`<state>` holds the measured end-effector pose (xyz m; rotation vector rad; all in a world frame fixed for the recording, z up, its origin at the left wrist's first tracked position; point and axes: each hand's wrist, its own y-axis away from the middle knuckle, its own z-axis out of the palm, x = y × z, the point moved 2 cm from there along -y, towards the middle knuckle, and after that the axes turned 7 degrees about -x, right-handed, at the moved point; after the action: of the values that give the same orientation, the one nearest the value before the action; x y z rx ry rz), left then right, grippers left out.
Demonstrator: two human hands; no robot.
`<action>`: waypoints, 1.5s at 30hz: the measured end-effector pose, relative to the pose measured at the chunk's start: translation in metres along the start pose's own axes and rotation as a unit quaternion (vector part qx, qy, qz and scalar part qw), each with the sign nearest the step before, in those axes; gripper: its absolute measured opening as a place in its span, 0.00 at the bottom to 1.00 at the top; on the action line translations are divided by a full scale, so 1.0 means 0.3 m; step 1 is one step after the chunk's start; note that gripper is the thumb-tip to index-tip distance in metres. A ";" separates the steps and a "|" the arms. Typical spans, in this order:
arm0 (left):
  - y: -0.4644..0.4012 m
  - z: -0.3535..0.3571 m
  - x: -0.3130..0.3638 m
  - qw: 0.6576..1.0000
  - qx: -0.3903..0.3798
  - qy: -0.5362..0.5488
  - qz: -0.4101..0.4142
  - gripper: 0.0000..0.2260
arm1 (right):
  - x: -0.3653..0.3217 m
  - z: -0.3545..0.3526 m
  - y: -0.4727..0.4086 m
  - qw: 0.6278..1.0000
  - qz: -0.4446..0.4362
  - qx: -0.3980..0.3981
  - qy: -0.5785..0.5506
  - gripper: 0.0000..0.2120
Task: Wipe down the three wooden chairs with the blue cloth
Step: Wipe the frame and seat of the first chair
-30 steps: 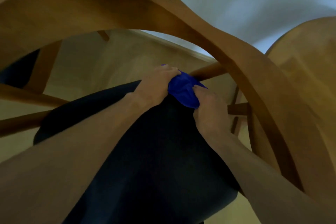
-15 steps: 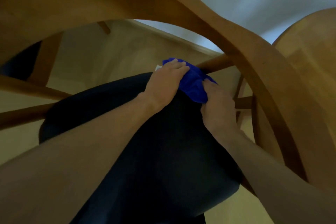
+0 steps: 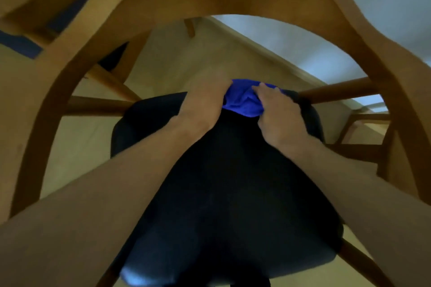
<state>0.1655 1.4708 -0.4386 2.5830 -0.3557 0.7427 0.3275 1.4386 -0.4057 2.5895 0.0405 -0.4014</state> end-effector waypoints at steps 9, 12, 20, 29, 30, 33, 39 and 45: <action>0.301 -0.153 -0.153 0.985 0.149 -0.037 -0.073 0.19 | -0.248 -0.009 -0.043 0.981 -0.187 -0.023 -0.036 0.26; 0.182 -0.179 -0.144 0.979 0.174 -0.044 -0.097 0.15 | -0.254 -0.011 -0.151 0.985 -0.173 0.013 -0.019 0.22; 0.376 -0.193 -0.138 0.992 -0.047 -0.093 -0.073 0.17 | -0.198 -0.047 -0.032 0.951 -0.265 -0.156 0.021 0.07; 0.350 -0.237 -0.070 0.853 0.053 0.463 -0.236 0.05 | -0.175 -0.215 -0.033 0.931 -0.118 -0.167 -0.304 0.09; 0.332 -0.210 -0.069 0.828 0.026 0.496 -0.260 0.05 | -0.164 -0.196 -0.038 0.922 -0.086 -0.166 -0.338 0.09; 0.280 -0.137 -0.093 0.805 -0.003 0.495 -0.326 0.08 | -0.127 -0.112 -0.073 0.904 0.015 -0.128 -0.408 0.12; 0.336 -0.065 -0.150 0.922 0.066 0.204 -0.323 0.09 | -0.146 0.040 -0.024 0.984 -0.165 0.069 0.000 0.32; 0.537 -0.033 -0.195 0.918 0.137 0.165 -0.332 0.10 | -0.195 0.247 0.036 0.958 -0.216 -0.069 0.176 0.45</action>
<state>0.0560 1.3417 -0.4105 2.4966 0.7457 0.9781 0.2524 1.3953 -0.4443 2.4691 0.7415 -0.0754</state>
